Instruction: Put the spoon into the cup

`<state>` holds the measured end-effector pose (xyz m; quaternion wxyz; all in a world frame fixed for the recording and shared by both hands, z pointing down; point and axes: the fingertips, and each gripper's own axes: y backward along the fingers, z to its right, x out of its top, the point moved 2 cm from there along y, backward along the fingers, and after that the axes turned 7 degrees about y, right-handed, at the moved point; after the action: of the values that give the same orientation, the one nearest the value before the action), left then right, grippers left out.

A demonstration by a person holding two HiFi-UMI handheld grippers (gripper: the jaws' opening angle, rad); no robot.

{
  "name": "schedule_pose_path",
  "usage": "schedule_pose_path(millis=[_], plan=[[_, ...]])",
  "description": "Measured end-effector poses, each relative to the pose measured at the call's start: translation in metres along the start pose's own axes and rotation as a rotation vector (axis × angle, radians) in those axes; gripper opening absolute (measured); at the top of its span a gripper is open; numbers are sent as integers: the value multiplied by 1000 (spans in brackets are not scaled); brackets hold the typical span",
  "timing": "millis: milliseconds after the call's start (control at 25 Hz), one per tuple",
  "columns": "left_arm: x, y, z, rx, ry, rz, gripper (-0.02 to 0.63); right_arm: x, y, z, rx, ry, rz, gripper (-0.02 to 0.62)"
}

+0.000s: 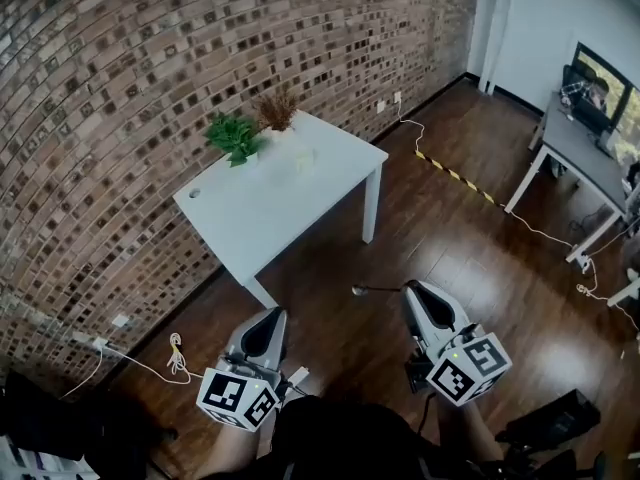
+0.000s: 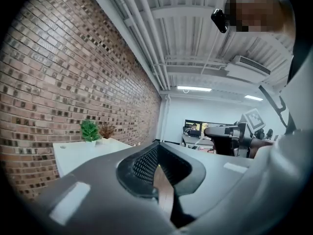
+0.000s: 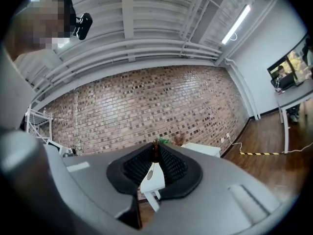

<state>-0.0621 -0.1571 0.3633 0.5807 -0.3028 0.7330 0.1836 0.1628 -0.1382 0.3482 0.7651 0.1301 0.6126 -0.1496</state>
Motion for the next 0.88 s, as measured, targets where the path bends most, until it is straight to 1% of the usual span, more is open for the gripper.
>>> schedule_pose_path(millis=[160,280,440,560,720,840,880], plan=[[1,-34,-4,-9,-23,-4,-6,2,-16,28,-8,-10,11,46],[9,-59,-6,8,-60,6,-6,2,-29,47,-19,-15,14,46],[12,-89,-17,-2,-44,6,-6,3,-52,64,-27,-8,3,46],[11,-112,-36,7,-19,1,-6,6,-75,77,-38,25,-8,46],[12,-147,-62,20,-92,3,-6,10,-118,96,-42,36,-15,46],[20,-171,-101,53,-29,-6,-6,14,-156,104,-32,37,-38,46],[26,-178,-116,67,-23,1,-6,16,-170,106,-24,44,-45,46]])
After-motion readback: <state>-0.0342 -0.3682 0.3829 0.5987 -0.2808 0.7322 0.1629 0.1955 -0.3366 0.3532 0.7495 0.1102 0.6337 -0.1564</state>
